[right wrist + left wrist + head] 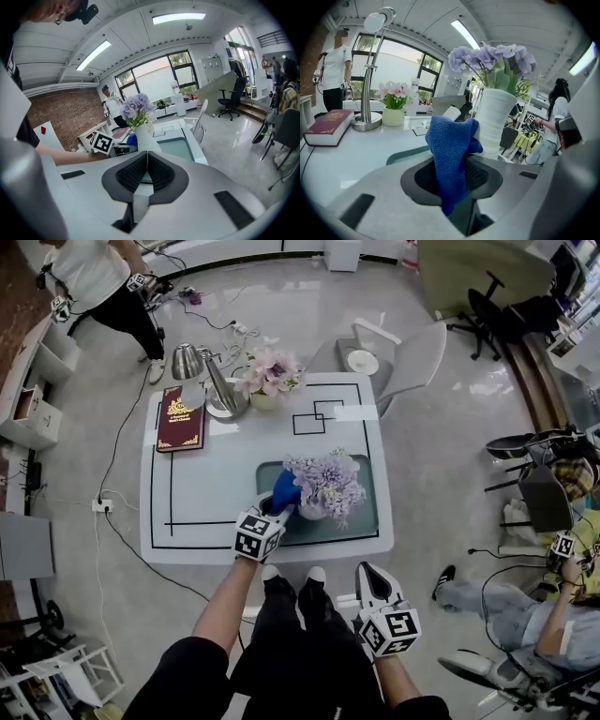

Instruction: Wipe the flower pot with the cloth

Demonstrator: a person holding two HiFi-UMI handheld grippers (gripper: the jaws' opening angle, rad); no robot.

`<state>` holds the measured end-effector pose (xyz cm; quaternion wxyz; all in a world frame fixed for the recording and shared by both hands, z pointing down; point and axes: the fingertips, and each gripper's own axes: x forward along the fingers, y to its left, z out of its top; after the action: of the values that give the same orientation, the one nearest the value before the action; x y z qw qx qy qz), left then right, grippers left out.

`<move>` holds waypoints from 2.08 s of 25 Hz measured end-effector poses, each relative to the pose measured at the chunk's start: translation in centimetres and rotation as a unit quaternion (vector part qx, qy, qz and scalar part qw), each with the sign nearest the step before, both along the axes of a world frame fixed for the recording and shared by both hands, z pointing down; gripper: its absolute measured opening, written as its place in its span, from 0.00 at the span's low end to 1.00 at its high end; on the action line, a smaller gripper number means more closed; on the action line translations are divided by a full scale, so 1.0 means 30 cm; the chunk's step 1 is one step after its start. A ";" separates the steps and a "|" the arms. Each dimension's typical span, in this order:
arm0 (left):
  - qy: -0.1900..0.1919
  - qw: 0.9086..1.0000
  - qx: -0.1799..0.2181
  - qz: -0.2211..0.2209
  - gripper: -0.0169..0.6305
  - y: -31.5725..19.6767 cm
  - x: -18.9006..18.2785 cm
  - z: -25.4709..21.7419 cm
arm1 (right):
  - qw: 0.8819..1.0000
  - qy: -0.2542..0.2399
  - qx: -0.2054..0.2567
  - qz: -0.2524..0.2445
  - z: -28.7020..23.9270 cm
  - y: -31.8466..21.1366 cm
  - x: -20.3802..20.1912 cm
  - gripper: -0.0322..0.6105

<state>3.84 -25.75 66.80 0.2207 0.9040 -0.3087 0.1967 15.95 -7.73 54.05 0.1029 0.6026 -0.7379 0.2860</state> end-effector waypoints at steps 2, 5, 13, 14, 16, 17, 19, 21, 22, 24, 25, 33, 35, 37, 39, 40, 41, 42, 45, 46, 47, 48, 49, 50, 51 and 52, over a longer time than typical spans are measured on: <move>-0.013 1.000 -0.011 0.001 0.22 -0.002 -0.008 0.041 | 1.000 0.001 -0.001 0.005 0.004 0.006 0.005 0.07; -0.033 0.999 -0.025 -0.001 0.22 0.005 -0.021 0.085 | 1.000 0.002 -0.004 0.009 0.007 0.020 0.011 0.07; 0.042 0.998 0.023 -0.041 0.22 0.129 -0.079 -0.146 | 1.000 -0.005 -0.002 -0.001 0.008 0.038 -0.007 0.07; 0.053 0.997 0.029 -0.039 0.22 0.157 -0.073 -0.180 | 1.000 -0.006 -0.001 -0.004 0.010 0.040 -0.010 0.07; 0.071 0.996 0.037 -0.033 0.22 0.209 -0.050 -0.228 | 1.000 -0.008 0.000 -0.009 0.011 0.044 -0.017 0.07; 0.076 0.996 0.037 -0.028 0.22 0.233 -0.033 -0.239 | 1.000 -0.008 0.000 -0.011 0.010 0.048 -0.020 0.07; 0.074 0.997 0.034 -0.012 0.22 0.270 0.012 -0.235 | 1.000 -0.009 0.001 -0.014 0.006 0.056 -0.022 0.07; 0.067 0.997 0.027 0.001 0.22 0.292 0.055 -0.205 | 1.000 -0.010 0.002 -0.014 0.002 0.069 -0.019 0.07; 0.065 0.998 0.022 0.004 0.22 0.296 0.073 -0.187 | 1.000 -0.010 0.003 -0.014 0.002 0.075 -0.015 0.07; 0.058 0.998 0.011 0.004 0.22 0.293 0.100 -0.147 | 1.000 -0.009 0.003 -0.011 0.004 0.089 -0.002 0.07; 0.054 0.998 0.005 0.003 0.22 0.290 0.110 -0.127 | 1.000 -0.009 0.003 -0.009 0.004 0.096 0.006 0.07; -0.002 0.998 -0.057 0.005 0.22 0.302 0.142 0.046 | 1.000 -0.008 0.000 0.001 0.008 0.130 0.067 0.07; -0.006 0.998 -0.055 0.016 0.22 0.327 0.150 0.045 | 1.000 -0.009 0.001 -0.002 0.006 0.129 0.072 0.07; 0.007 0.999 -0.036 0.038 0.22 0.363 0.180 -0.002 | 1.000 -0.011 0.002 -0.004 0.005 0.130 0.074 0.07; 0.029 0.998 -0.009 0.062 0.22 0.390 0.233 -0.084 | 1.000 -0.011 0.002 -0.006 0.005 0.129 0.078 0.07; 0.040 0.997 0.004 0.072 0.22 0.395 0.265 -0.126 | 1.000 -0.012 0.003 -0.007 0.005 0.128 0.081 0.07; 0.050 0.996 0.014 0.079 0.22 0.393 0.296 -0.163 | 1.000 -0.012 0.003 -0.007 0.005 0.128 0.083 0.07; 0.058 0.995 0.020 0.081 0.22 0.383 0.323 -0.191 | 1.000 -0.012 0.004 -0.007 0.006 0.128 0.085 0.07; 0.072 0.995 0.018 0.062 0.22 0.322 0.373 -0.213 | 1.000 -0.012 0.004 -0.005 0.004 0.135 0.096 0.07; 0.071 0.996 0.013 0.053 0.22 0.299 0.381 -0.202 | 1.000 -0.012 0.004 -0.003 0.004 0.138 0.103 0.07; 0.069 0.997 0.005 0.044 0.22 0.279 0.385 -0.185 | 1.000 -0.012 0.004 0.000 0.004 0.141 0.110 0.07; 0.068 0.997 -0.004 0.035 0.22 0.262 0.385 -0.166 | 1.000 -0.012 0.003 0.003 0.005 0.145 0.118 0.07; 0.066 0.997 -0.012 0.027 0.22 0.249 0.383 -0.147 | 1.000 -0.012 0.003 0.006 0.005 0.149 0.127 0.07; 0.064 0.998 -0.020 0.020 0.22 0.242 0.379 -0.130 | 1.000 -0.012 0.002 0.009 0.006 0.154 0.136 0.07; 0.061 0.998 -0.027 0.016 0.22 0.239 0.376 -0.114 | 1.000 -0.012 0.002 0.012 0.007 0.158 0.147 0.07; 0.058 0.998 -0.033 0.014 0.22 0.240 0.375 -0.099 | 1.000 -0.012 0.001 0.015 0.008 0.161 0.158 0.07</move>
<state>15.10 -18.55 63.82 0.2646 0.9103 -0.2766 0.1573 20.70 -2.90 54.28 0.0896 0.6102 -0.7302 0.2940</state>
